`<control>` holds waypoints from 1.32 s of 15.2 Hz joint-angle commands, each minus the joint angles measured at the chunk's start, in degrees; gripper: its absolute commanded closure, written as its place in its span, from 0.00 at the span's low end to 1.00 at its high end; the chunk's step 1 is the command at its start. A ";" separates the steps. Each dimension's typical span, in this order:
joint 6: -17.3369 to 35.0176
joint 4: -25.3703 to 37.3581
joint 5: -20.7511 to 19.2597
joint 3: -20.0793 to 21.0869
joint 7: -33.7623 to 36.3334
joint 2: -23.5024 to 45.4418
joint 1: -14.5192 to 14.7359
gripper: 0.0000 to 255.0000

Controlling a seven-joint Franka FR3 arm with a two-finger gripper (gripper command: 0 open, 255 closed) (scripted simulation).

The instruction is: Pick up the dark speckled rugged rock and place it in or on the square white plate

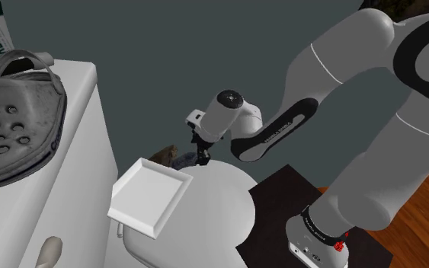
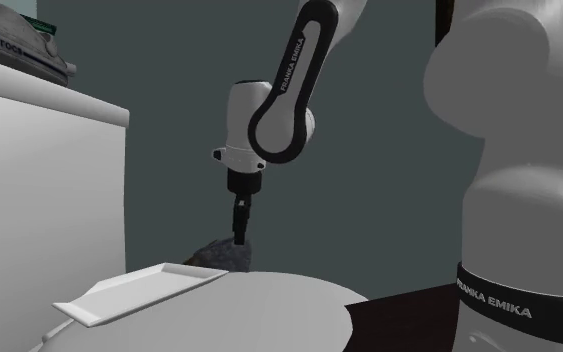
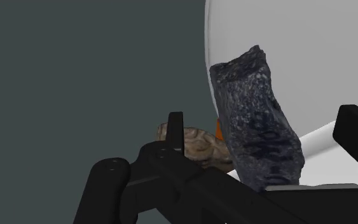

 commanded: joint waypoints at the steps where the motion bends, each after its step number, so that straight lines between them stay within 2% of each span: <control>1: 1.71 0.70 -3.70 -1.05 0.84 2.04 0.07 0.00; 5: 3.61 3.37 -11.13 -4.39 6.97 6.84 1.96 0.00; 13: 3.62 3.36 -11.05 -4.49 6.92 6.82 2.08 0.00; 14: 3.62 3.36 -11.05 -4.49 6.92 6.82 2.08 1.00; 20: 3.53 3.48 -10.91 -4.41 6.85 6.88 2.08 1.00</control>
